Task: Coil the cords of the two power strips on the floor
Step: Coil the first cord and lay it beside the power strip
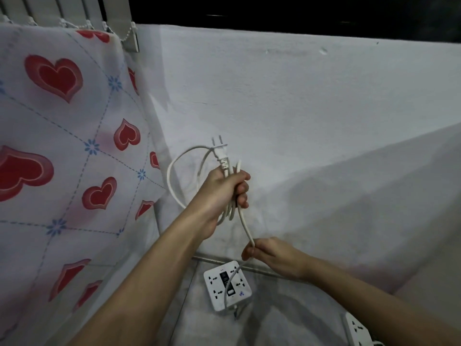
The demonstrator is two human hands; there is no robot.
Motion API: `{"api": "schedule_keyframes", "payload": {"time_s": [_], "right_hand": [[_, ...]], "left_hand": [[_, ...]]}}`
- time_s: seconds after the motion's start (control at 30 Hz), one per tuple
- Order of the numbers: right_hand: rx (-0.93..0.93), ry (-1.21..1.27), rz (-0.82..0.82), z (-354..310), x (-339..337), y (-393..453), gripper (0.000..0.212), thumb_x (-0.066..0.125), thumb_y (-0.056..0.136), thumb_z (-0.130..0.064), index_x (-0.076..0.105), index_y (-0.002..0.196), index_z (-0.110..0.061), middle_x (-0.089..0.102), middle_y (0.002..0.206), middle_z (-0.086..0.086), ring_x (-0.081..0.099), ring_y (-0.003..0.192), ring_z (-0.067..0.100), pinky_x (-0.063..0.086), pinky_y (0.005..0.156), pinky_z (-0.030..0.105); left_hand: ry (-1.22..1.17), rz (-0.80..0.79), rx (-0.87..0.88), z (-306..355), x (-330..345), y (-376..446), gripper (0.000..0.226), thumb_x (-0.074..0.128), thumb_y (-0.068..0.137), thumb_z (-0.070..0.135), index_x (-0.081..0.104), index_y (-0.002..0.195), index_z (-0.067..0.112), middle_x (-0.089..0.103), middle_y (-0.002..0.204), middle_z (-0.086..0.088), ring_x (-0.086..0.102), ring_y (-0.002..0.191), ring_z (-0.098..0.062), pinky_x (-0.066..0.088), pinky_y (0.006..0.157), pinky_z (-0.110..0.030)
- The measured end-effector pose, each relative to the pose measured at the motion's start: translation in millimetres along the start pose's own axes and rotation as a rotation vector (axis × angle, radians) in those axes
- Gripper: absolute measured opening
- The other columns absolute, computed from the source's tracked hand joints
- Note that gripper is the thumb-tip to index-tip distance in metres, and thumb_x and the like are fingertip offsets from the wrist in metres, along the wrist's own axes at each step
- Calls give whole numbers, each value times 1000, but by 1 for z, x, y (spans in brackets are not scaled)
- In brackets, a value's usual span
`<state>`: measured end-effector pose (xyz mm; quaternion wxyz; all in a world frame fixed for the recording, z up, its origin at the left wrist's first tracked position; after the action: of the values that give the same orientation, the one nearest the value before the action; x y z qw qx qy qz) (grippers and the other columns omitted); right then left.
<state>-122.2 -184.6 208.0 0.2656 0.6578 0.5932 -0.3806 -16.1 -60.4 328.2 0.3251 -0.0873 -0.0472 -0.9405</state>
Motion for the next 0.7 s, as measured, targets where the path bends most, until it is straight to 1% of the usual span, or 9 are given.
{"api": "schedule_keyframes", "payload": {"time_s": [0.17,0.27,0.33,0.4,0.43,0.53,0.6,0.67,0.7], "right_hand": [[64,-40,-35,5,-5,-6,29,46,98,-28,65,107,-9,68,102,6,63,96,21,48,87,35],[133,47,-38,12,-16,-8,25,50,96,-17,60,117,-7,66,115,8,61,106,21,46,97,35],[213,445,7,15,-28,-16,25,49,95,-7,59,117,-4,66,117,9,62,107,18,48,100,35],[215,898,82,22,-36,-29,29,52,90,-6,58,118,2,68,114,15,66,100,25,56,88,35],[212,1025,100,27,-37,-34,34,52,87,-8,57,119,2,68,115,18,66,99,29,57,81,34],[309,1143,246,54,-29,-35,37,39,90,-11,57,119,4,68,112,26,70,86,28,57,71,32],[447,1302,412,79,-25,-33,36,35,92,-13,60,110,6,74,89,23,72,70,26,58,65,35],[527,1403,428,95,-19,-36,40,33,94,-28,63,100,-2,72,74,18,70,62,27,58,58,34],[568,1363,394,108,-8,-37,43,36,95,-36,64,95,-4,68,72,15,66,60,26,56,53,31]], "left_hand": [[379,-205,13,-9,1,-11,18,43,99,17,56,94,5,42,54,6,42,44,-8,47,55,-26],[576,-243,76,-26,14,-17,15,45,99,19,55,87,17,53,65,1,52,55,-12,49,62,-33],[843,-244,161,-56,27,-18,14,46,98,26,57,104,20,67,92,-8,64,82,-24,51,78,-38],[1032,-300,236,-90,39,-18,31,46,96,27,51,125,19,63,121,-12,60,109,-30,50,91,-39],[1056,-351,254,-105,44,-16,34,47,95,26,48,127,18,60,126,-13,58,114,-33,49,93,-41],[1024,-479,267,-130,55,2,36,49,94,18,49,130,11,55,134,-15,52,122,-33,43,98,-34],[1013,-571,220,-146,59,14,38,49,95,15,48,132,9,52,138,-16,50,124,-31,39,98,-30],[1080,-671,148,-171,61,22,36,47,93,20,52,126,6,56,131,-22,54,119,-35,42,92,-33],[1100,-720,118,-188,62,27,36,47,89,21,55,120,4,58,126,-24,56,115,-36,43,88,-34]]}}
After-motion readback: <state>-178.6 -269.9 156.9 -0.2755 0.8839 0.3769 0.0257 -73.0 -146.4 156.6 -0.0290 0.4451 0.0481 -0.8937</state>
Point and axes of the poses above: each hand's wrist, its own y-axis towards the middle knuckle, its own x-axis out of the palm, z = x × y, the point moved 1 cm from there along y, towards the middle knuckle
